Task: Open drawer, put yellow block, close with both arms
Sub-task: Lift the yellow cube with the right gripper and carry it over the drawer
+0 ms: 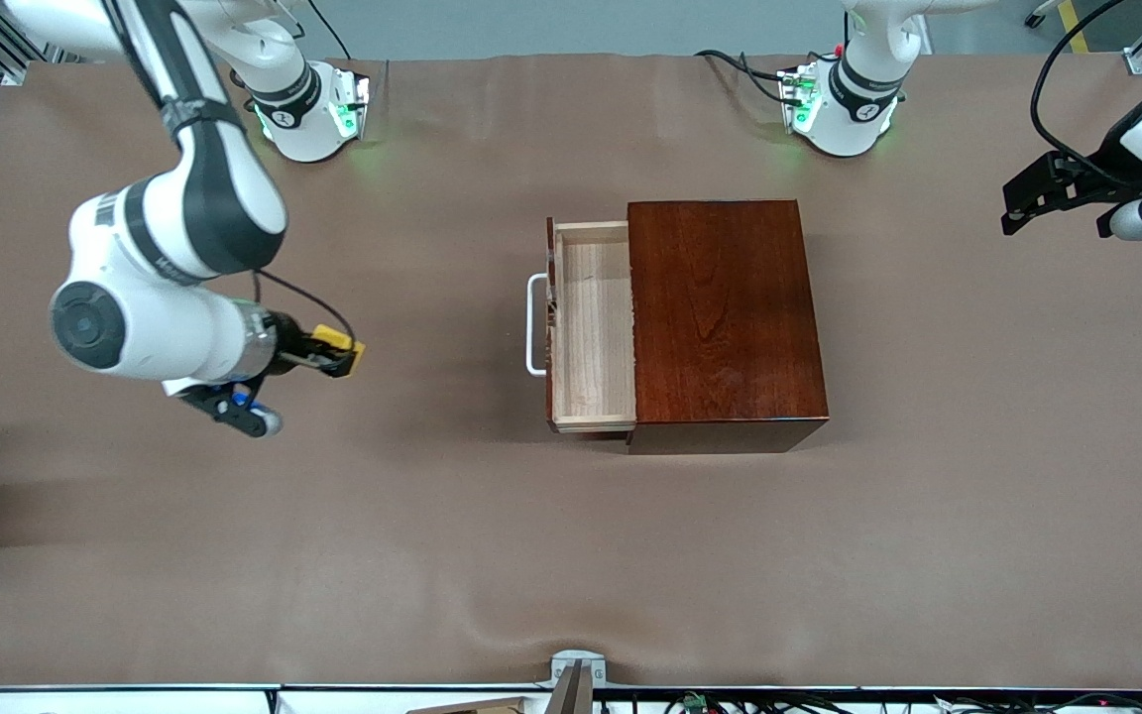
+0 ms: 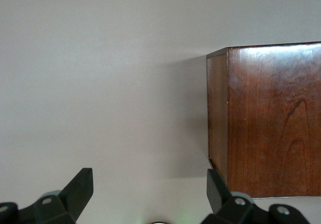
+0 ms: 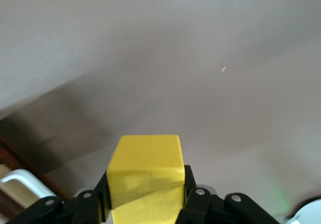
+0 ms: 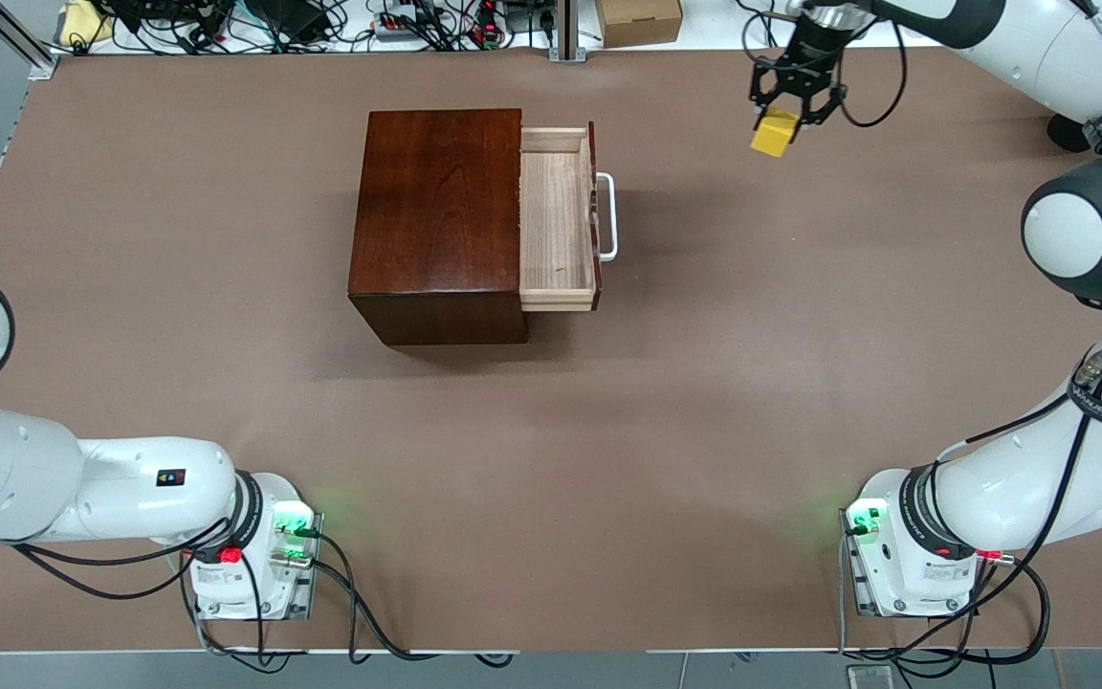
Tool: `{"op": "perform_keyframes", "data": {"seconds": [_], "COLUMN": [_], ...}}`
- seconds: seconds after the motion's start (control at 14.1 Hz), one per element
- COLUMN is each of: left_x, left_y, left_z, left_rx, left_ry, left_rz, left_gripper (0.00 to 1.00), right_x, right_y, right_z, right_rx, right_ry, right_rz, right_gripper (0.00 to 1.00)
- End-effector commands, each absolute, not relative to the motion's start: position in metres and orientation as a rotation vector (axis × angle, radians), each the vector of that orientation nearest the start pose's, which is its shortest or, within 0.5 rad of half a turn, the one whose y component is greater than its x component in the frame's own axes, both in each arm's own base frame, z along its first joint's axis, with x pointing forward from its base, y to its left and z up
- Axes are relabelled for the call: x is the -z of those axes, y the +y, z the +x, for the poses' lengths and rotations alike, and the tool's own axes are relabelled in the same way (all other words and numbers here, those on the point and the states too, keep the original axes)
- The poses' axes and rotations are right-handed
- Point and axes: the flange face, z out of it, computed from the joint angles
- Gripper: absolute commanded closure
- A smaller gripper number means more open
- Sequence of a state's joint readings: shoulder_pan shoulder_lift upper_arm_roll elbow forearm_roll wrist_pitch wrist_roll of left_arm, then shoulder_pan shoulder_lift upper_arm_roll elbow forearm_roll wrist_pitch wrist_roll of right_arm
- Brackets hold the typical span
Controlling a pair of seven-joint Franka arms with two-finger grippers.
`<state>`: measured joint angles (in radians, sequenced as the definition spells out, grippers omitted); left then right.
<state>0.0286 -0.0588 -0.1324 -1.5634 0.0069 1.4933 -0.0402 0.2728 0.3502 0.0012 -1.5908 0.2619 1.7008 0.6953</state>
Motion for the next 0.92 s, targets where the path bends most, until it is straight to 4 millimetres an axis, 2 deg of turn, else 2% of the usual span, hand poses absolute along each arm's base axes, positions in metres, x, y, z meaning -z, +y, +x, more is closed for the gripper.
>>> {"op": "perform_keyframes", "data": {"seconds": [0.0, 0.21, 0.71, 0.85], "left_x": [-0.657, -0.656, -0.657, -0.657], "left_y": [-0.056, -0.056, -0.056, -0.056], "left_z": [0.519, 0.519, 0.519, 0.52], "left_rx": [-0.008, -0.01, -0.005, -0.005], "left_ry": [0.122, 0.125, 0.125, 0.125], "left_rz": [-3.132, -3.131, -3.131, -3.131], "left_gripper": [0.0, 0.0, 0.0, 0.0], "right_x": [-0.43, -0.432, -0.449, -0.458], "right_y": [0.227, 0.279, 0.358, 0.374], "right_z": [0.591, 0.573, 0.541, 0.541], "right_rx": [-0.522, -0.528, -0.527, -0.494], "right_ry": [0.832, 0.964, 1.245, 1.381], "right_rz": [-2.847, -2.825, -2.722, -2.626], "right_gripper": [1.0, 1.0, 1.0, 1.0]}}
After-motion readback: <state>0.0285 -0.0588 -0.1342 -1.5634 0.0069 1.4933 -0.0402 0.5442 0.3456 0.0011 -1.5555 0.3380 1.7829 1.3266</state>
